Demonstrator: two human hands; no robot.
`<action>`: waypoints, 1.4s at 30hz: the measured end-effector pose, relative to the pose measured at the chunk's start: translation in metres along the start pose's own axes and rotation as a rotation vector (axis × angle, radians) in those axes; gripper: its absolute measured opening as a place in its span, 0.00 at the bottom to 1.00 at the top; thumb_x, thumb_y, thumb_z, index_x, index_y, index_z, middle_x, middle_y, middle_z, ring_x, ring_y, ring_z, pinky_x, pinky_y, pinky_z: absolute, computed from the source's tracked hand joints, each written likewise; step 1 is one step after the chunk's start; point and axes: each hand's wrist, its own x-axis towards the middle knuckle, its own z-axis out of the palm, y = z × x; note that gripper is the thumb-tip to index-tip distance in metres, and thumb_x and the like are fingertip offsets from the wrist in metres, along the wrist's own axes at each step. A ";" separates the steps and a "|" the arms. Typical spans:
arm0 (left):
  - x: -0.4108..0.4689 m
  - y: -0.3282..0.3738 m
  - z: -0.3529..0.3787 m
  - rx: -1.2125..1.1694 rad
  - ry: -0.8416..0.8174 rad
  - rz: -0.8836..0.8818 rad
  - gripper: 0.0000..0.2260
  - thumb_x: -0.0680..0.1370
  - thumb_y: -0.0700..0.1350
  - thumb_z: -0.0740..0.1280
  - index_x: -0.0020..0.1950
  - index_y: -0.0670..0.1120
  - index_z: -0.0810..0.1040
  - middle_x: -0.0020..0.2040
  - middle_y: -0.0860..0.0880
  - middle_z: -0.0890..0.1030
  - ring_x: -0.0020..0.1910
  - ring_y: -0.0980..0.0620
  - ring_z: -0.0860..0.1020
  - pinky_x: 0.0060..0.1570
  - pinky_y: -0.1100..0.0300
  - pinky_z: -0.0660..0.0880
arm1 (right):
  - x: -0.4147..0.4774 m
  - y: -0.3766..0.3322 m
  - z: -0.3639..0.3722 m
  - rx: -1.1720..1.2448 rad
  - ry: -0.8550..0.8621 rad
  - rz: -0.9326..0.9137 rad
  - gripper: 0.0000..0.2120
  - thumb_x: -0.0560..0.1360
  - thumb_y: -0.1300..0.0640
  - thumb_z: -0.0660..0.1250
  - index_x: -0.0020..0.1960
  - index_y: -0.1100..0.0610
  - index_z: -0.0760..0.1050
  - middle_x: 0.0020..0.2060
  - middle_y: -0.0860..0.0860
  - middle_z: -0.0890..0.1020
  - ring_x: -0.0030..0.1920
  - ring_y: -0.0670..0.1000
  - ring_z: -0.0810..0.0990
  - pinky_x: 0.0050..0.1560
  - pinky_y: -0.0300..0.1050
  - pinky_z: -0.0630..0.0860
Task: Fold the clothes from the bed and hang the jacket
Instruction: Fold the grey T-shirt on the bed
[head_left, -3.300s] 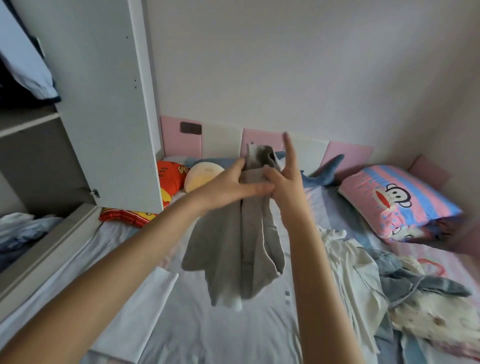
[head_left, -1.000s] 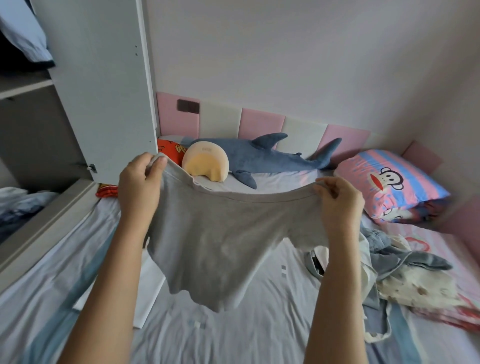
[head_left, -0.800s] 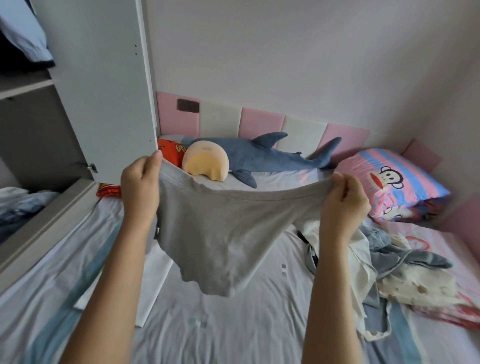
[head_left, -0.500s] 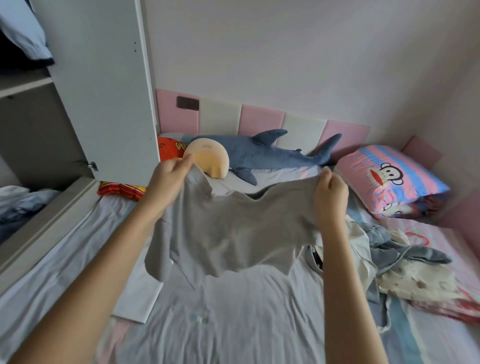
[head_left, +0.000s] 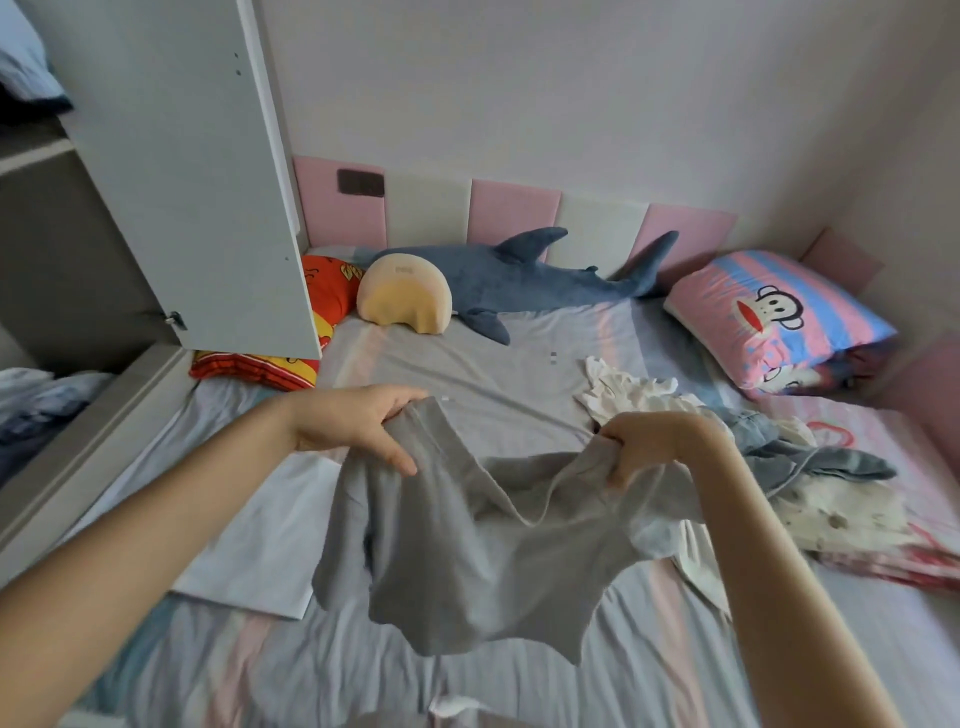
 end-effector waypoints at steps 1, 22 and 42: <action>0.005 -0.010 -0.004 0.133 0.056 -0.073 0.21 0.71 0.32 0.72 0.61 0.43 0.73 0.57 0.45 0.81 0.58 0.48 0.80 0.59 0.51 0.76 | 0.013 0.007 0.007 -0.021 0.023 0.054 0.11 0.69 0.56 0.71 0.51 0.56 0.78 0.45 0.51 0.80 0.44 0.52 0.78 0.45 0.43 0.74; 0.097 -0.032 -0.072 0.537 1.087 0.251 0.15 0.65 0.24 0.59 0.38 0.41 0.77 0.38 0.49 0.74 0.40 0.47 0.72 0.36 0.60 0.63 | 0.076 0.071 -0.003 0.759 1.132 0.288 0.11 0.65 0.70 0.66 0.38 0.56 0.70 0.43 0.54 0.73 0.40 0.55 0.71 0.36 0.44 0.59; 0.163 -0.467 0.181 0.032 0.387 -0.547 0.17 0.70 0.24 0.58 0.46 0.40 0.81 0.48 0.37 0.82 0.37 0.66 0.77 0.40 0.72 0.68 | 0.200 0.050 0.485 0.787 -0.092 0.556 0.10 0.73 0.68 0.62 0.45 0.57 0.79 0.42 0.52 0.77 0.41 0.50 0.74 0.41 0.40 0.68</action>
